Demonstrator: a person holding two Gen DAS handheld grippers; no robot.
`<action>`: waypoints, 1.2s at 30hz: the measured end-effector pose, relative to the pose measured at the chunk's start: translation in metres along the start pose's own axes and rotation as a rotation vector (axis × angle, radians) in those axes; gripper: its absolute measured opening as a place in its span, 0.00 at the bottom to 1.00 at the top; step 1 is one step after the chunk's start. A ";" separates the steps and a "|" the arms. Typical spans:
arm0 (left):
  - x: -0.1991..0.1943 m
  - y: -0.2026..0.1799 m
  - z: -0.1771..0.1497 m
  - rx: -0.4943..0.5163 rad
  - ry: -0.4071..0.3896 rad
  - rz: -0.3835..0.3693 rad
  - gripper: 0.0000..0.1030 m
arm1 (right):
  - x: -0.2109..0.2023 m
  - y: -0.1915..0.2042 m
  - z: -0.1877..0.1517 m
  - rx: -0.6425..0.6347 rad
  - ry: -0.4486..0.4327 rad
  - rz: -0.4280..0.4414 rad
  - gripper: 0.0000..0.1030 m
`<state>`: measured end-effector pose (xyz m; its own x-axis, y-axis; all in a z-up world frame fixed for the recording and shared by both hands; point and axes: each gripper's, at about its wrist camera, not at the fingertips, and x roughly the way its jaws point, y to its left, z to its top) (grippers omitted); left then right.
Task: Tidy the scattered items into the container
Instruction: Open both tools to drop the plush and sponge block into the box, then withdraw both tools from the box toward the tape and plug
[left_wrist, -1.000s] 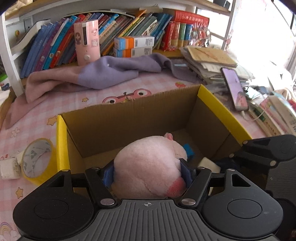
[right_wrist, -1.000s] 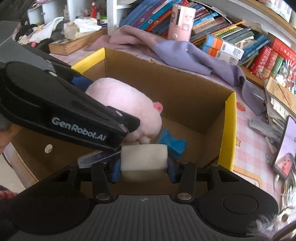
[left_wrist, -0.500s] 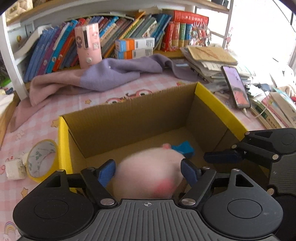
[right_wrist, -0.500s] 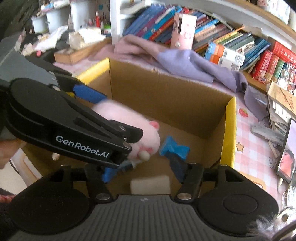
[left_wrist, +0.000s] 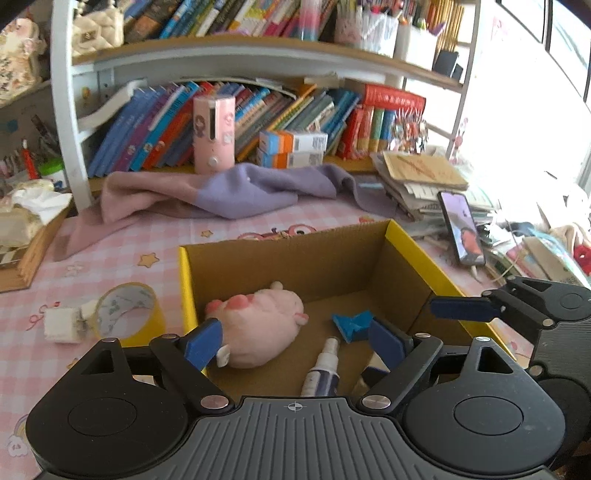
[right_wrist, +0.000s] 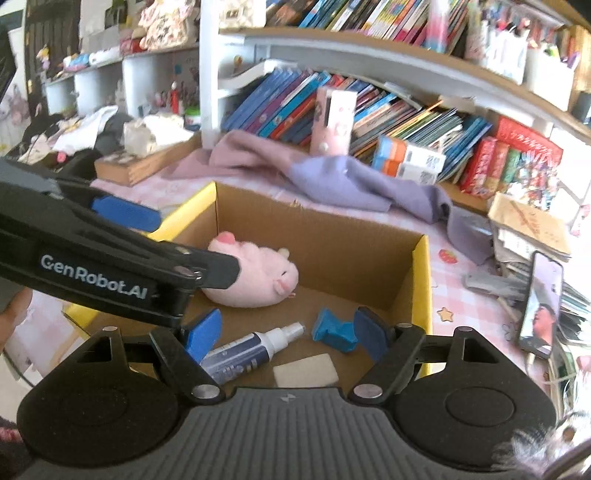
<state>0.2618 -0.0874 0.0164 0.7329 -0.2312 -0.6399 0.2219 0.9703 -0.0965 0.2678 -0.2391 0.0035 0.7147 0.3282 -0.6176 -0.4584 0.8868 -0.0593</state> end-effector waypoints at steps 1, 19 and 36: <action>-0.005 0.002 -0.002 -0.001 -0.009 -0.001 0.87 | -0.005 0.002 0.000 0.006 -0.010 -0.013 0.76; -0.092 0.033 -0.058 0.011 -0.108 -0.092 0.92 | -0.090 0.078 -0.033 0.123 -0.119 -0.280 0.78; -0.174 0.096 -0.138 -0.075 -0.067 -0.051 0.92 | -0.137 0.184 -0.081 0.168 -0.046 -0.322 0.79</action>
<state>0.0667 0.0556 0.0130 0.7634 -0.2826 -0.5808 0.2133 0.9591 -0.1863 0.0431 -0.1470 0.0135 0.8327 0.0346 -0.5526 -0.1157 0.9869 -0.1127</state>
